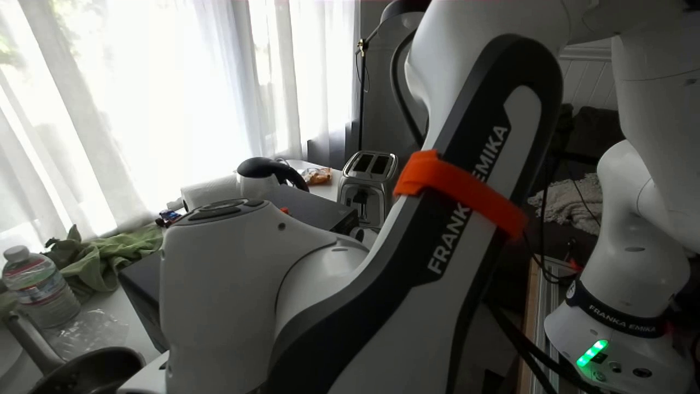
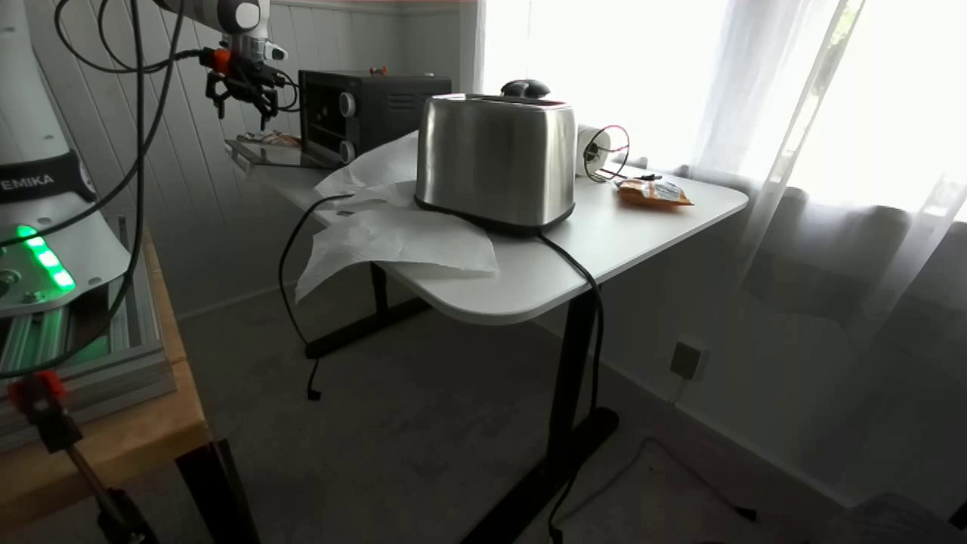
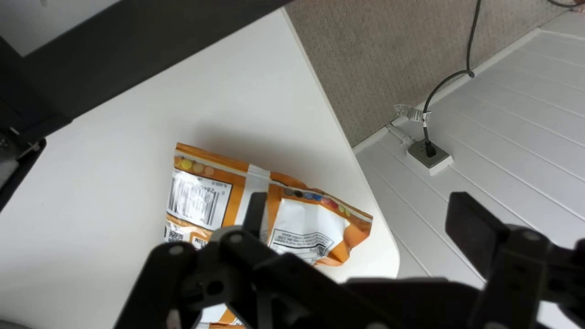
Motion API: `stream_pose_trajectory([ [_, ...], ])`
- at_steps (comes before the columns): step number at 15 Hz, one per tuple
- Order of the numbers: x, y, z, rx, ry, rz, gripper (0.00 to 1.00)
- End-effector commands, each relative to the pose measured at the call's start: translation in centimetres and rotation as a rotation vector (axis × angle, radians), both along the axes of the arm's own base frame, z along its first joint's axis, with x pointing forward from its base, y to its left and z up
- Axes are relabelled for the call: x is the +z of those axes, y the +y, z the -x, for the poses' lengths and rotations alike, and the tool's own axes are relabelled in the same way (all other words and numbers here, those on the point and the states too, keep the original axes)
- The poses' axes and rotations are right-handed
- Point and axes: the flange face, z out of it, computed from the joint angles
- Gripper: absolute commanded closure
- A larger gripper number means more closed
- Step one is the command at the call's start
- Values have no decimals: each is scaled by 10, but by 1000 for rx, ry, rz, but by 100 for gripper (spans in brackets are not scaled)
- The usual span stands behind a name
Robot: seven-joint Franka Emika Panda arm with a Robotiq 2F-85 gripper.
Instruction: Put the white and orange packet in the toaster oven.
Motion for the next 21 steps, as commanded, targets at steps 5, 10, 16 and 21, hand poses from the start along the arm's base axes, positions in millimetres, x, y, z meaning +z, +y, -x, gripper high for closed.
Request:
stream_pose_trajectory([
  [5, -17, 13, -15, -42, -83, -13, 0],
  [10, -28, 17, -25, -49, -102, 6, 1],
  [16, -34, 20, -31, -53, -108, 5, 54],
  [21, -35, 19, -34, -59, -107, 5, 88],
])
